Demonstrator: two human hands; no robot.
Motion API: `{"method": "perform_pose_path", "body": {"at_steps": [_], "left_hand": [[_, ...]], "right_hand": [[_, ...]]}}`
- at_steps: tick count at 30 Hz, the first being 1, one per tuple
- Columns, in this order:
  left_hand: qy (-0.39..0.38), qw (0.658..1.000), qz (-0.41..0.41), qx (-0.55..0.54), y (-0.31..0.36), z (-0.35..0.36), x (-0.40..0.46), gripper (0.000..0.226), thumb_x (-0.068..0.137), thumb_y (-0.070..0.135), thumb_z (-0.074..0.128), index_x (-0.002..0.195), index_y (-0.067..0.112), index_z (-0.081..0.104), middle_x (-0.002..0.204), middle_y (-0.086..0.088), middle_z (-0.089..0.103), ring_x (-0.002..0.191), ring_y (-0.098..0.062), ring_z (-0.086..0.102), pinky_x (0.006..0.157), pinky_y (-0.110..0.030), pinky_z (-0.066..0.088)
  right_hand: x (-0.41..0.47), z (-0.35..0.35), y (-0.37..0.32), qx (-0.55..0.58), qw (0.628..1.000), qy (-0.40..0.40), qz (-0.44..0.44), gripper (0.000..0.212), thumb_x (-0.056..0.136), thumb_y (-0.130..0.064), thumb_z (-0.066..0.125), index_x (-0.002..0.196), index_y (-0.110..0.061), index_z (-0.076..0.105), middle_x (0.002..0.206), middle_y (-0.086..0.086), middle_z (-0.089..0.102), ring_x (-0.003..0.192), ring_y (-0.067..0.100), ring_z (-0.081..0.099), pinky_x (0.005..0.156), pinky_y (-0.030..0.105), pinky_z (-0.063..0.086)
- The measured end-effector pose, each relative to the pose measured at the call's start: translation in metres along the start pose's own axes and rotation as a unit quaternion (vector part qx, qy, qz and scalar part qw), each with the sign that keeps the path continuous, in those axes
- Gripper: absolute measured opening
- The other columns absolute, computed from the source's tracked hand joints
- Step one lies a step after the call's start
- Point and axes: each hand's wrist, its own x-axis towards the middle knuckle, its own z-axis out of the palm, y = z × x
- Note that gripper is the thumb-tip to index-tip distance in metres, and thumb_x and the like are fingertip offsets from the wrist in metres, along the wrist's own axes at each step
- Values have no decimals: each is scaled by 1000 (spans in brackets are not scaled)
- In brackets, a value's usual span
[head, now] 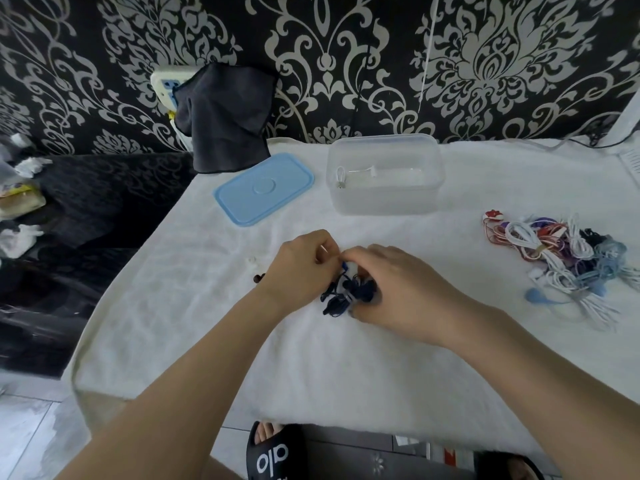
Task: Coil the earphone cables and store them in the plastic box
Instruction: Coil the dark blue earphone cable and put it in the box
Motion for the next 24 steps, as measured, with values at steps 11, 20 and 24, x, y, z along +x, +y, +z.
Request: {"method": "perform_pose_path", "body": {"at_steps": [11, 20, 24], "left_hand": [[-45, 980, -77, -178, 9, -13, 7, 28, 102, 15, 46, 97, 3, 71, 100, -18, 74, 76, -17, 67, 80, -34, 62], [104, 941, -7, -323, 50, -39, 37, 23, 105, 23, 46, 105, 13, 67, 96, -5, 67, 84, -17, 67, 84, -35, 59], [143, 953, 7, -268, 48, -47, 49, 23, 104, 29, 47, 118, 22, 65, 109, 3, 63, 99, -16, 67, 95, -36, 56]], "right_hand": [[11, -12, 7, 267, 955, 78, 99, 9, 82, -27, 74, 86, -22, 67, 77, -2, 72, 72, 16, 70, 75, 38, 59], [56, -80, -9, 534, 818, 162, 139, 14, 88, -7, 71, 94, 5, 67, 88, 18, 70, 76, 22, 69, 71, 28, 60], [101, -115, 0, 460, 846, 204, 176, 23, 83, -9, 78, 84, 8, 62, 96, 22, 69, 78, 25, 70, 75, 34, 63]]}}
